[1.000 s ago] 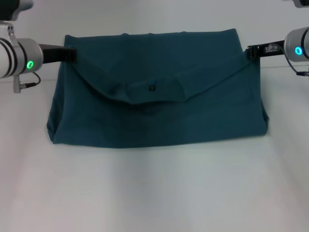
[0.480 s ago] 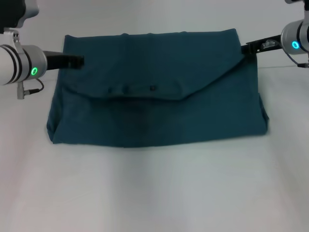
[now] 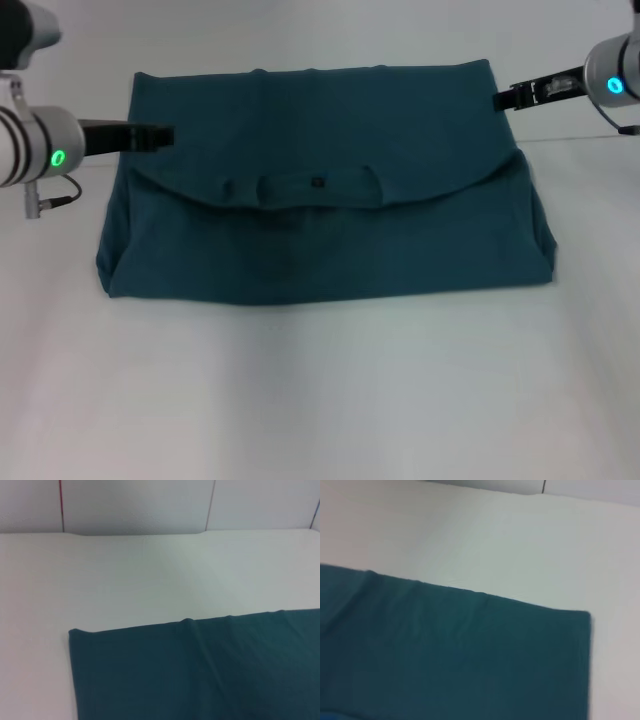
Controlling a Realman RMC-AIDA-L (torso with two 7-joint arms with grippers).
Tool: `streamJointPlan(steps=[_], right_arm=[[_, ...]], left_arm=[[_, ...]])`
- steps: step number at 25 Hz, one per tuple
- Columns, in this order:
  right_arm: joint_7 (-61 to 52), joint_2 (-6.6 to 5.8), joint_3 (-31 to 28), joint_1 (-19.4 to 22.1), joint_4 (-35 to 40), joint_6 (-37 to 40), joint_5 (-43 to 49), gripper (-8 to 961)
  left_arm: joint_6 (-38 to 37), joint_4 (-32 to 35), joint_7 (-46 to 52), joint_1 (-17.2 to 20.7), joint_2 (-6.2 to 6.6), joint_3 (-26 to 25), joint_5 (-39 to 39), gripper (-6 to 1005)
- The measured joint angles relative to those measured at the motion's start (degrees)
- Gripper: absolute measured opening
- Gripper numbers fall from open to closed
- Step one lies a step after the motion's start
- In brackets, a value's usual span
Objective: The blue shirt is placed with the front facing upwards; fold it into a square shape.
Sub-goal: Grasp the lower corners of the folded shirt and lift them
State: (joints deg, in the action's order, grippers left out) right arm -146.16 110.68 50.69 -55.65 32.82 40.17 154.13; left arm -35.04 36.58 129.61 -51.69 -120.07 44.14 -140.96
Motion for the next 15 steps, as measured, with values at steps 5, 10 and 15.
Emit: streamJointPlan(steps=[5, 10, 15], right_arm=[[4.0, -0.16, -2.2, 5.0, 6.2, 7.7, -12.7, 635], [10.3, -0.05, -2.9, 12.9, 9.5, 15.8, -30.0, 628], [22.0, 0.65, -5.7, 21.1, 8.8, 25.2, -46.4, 628]], left_arm=[[-8.2, 8.2, 6.9, 5.0, 0.05, -0.4, 3.5, 608], [-17.7, 12.3, 13.3, 10.9, 1.79, -1.8, 11.7, 606], [-26.0, 9.2, 13.4, 14.0, 2.83, -9.2, 17.8, 605]])
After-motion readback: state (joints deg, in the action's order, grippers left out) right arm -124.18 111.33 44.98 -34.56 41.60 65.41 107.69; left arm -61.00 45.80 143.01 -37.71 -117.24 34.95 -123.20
